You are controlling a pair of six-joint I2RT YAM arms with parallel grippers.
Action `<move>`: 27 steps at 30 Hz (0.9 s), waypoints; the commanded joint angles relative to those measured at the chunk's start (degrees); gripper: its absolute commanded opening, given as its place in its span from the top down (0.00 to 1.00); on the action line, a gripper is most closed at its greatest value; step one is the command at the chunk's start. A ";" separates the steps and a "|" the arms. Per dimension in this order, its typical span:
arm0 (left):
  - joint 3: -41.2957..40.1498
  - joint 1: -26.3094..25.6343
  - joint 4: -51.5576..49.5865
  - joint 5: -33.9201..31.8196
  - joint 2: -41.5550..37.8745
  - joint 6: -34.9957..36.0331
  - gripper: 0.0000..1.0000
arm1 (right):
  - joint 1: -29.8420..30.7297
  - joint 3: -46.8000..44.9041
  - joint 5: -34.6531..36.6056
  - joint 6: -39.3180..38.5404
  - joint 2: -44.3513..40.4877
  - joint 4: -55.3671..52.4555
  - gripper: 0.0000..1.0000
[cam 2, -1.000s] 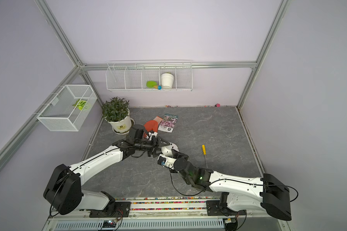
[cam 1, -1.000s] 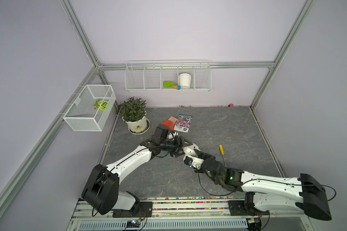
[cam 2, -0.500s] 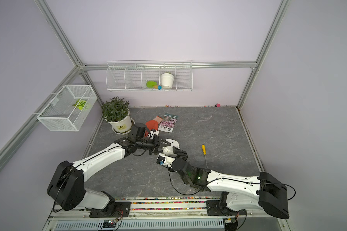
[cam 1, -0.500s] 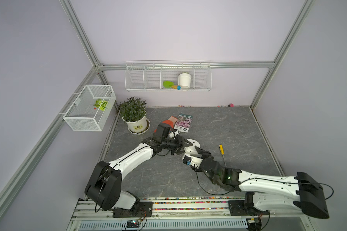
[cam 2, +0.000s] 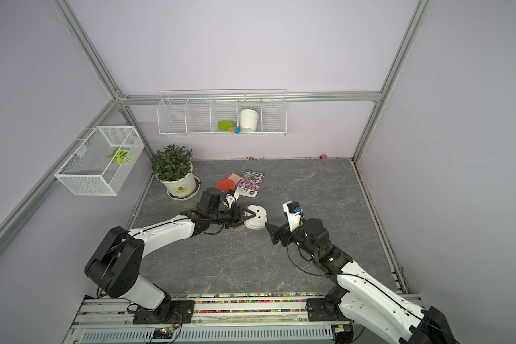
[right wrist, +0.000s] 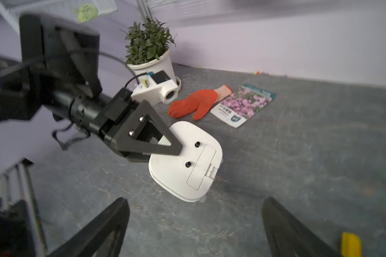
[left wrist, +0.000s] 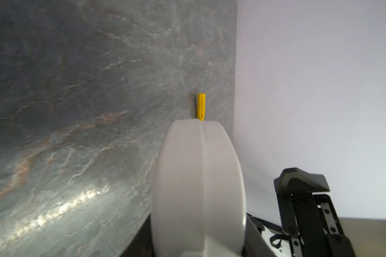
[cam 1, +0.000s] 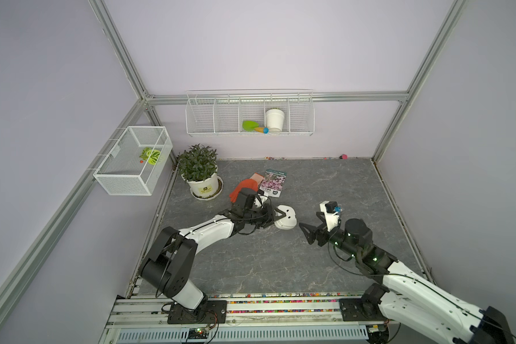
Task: Remove the battery from the alarm
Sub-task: Remove the cover from the alarm.
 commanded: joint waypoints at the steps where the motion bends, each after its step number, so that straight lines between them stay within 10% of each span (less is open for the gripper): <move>1: -3.87 -0.77 11.10 1.58 2.14 0.50 0.91 | -5.25 -3.89 -16.95 23.54 2.53 8.45 0.04; 11: -6.64 -0.79 13.54 1.12 7.09 2.24 0.85 | -11.67 -2.79 -32.34 35.62 24.36 19.53 0.18; 27: -5.01 -0.70 9.55 -0.86 9.98 5.37 0.67 | -11.75 4.87 -34.30 32.20 43.97 25.48 0.42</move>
